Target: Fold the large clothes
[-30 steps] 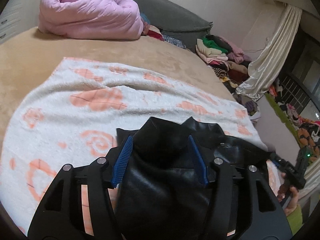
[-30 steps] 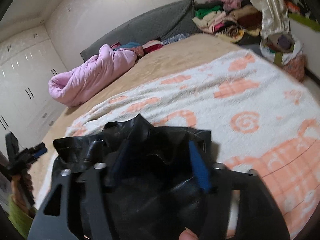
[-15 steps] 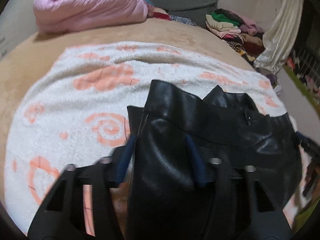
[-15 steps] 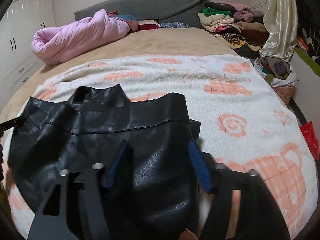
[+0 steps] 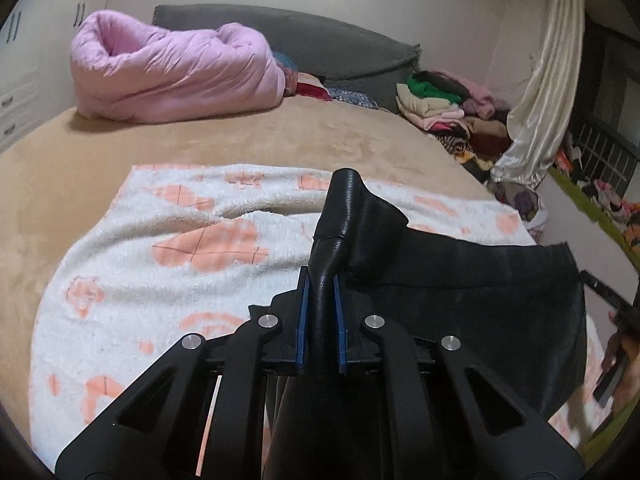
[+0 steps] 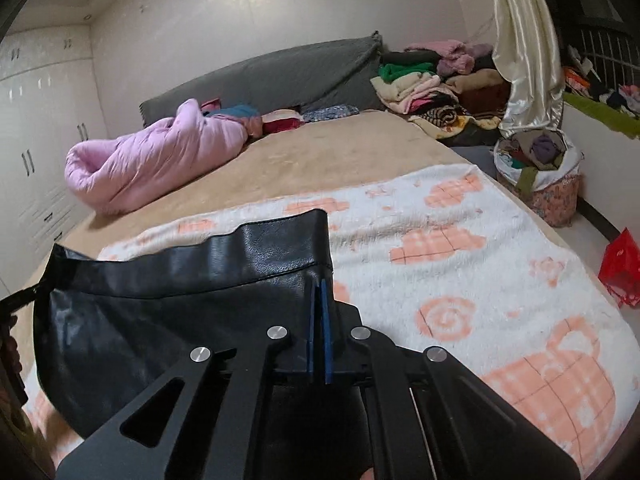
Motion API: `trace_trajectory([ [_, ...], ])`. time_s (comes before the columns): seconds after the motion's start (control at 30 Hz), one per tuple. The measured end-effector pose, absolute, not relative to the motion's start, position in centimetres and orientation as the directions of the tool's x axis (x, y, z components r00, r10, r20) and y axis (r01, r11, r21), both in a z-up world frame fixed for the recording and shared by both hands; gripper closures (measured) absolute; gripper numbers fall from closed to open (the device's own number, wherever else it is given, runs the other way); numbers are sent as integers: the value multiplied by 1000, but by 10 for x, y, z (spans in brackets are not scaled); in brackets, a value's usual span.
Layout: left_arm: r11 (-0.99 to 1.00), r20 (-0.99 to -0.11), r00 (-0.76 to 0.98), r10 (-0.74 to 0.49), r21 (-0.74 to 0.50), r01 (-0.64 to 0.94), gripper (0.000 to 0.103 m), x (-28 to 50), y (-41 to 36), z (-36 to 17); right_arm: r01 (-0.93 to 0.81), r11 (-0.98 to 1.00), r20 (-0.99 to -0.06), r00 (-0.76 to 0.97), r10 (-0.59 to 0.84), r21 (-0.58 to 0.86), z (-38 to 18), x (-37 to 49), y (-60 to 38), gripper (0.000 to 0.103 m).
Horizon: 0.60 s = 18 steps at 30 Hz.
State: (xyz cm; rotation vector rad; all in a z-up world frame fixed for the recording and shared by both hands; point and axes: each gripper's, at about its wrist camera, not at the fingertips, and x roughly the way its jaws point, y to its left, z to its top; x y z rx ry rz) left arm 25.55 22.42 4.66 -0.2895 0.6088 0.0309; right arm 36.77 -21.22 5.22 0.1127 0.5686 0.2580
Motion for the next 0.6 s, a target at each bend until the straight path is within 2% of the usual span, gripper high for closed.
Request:
trace_trajectory([
  [0.13,962,-607,794,-40,-237,-133,99,273,223,30,-140,985,-531,830,171,99,39,383,-212,103],
  [0.23,965,-643,766,-23,-214,-150,99,282,224,12,-112,988,-564,812,154,109,28,393,-223,103],
  [0.33,960,-666,745,-32,-227,-162,98,285,229,-3,-146,975,-619,754,220,169,15,399,-222,102],
  [0.37,955,-670,741,-41,-244,-167,98,285,231,-6,-168,967,-627,737,253,193,14,400,-219,90],
  [0.4,953,-670,741,-46,-253,-170,98,286,232,-7,-198,958,-640,713,286,207,13,401,-213,73],
  [0.43,951,-670,741,-47,-257,-172,98,285,232,-8,-212,958,-659,696,285,191,12,402,-206,34],
  [0.47,952,-669,742,-46,-255,-171,98,285,231,-7,-213,963,-668,694,266,162,10,402,-199,24],
  [0.5,953,-668,743,-44,-252,-170,98,285,231,-7,-224,966,-680,689,250,129,6,401,-192,26],
  [0.53,953,-666,744,-43,-250,-169,98,284,231,-7,-233,968,-686,689,235,97,2,400,-185,40],
  [0.57,954,-664,747,-43,-249,-167,98,283,231,-6,-250,966,-695,682,227,70,-4,399,-179,80],
  [0.6,954,-661,750,-41,-249,-167,98,283,231,-6,-244,968,-698,684,212,55,-7,397,-177,93],
])
